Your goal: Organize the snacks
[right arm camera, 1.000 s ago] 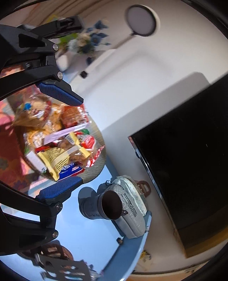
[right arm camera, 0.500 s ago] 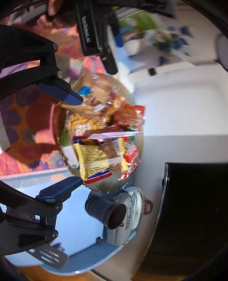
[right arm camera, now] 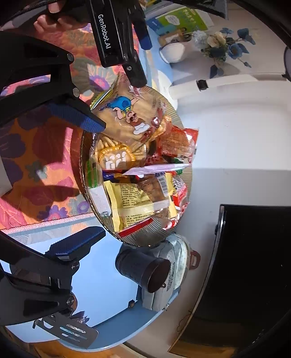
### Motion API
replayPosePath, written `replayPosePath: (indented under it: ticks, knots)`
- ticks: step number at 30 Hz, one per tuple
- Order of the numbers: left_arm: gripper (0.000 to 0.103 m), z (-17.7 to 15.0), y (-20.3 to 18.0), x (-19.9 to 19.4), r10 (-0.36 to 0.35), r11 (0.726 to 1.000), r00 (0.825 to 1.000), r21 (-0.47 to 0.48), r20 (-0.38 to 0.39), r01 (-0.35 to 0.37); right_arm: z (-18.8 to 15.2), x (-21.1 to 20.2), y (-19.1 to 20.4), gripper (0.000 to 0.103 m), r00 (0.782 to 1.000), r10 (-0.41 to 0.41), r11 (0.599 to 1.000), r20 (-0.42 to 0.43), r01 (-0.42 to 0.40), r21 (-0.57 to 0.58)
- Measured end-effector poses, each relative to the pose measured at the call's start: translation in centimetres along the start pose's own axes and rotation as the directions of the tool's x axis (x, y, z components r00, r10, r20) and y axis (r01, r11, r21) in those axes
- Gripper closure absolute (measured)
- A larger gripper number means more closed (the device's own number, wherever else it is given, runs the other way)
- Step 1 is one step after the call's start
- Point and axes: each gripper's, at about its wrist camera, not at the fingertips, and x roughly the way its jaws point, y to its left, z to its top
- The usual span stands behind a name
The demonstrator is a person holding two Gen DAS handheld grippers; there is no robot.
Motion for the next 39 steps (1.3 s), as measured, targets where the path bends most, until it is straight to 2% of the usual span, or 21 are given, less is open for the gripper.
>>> replayPosePath:
  ticks: [16,39]
  knots:
    - [0.0,0.1,-0.1,-0.9,0.041,0.999,0.999,-0.011,0.019,-0.041,0.3,-0.1,-0.4,0.017,0.997,0.074,0.997,0.004,-0.074,0.026]
    - [0.0,-0.1,0.2,-1.3,0.066,0.997,0.997,-0.03,0.027,-0.065,-0.2,0.1,-0.6,0.016,0.997,0.072,0.997,-0.016,-0.071,0.034]
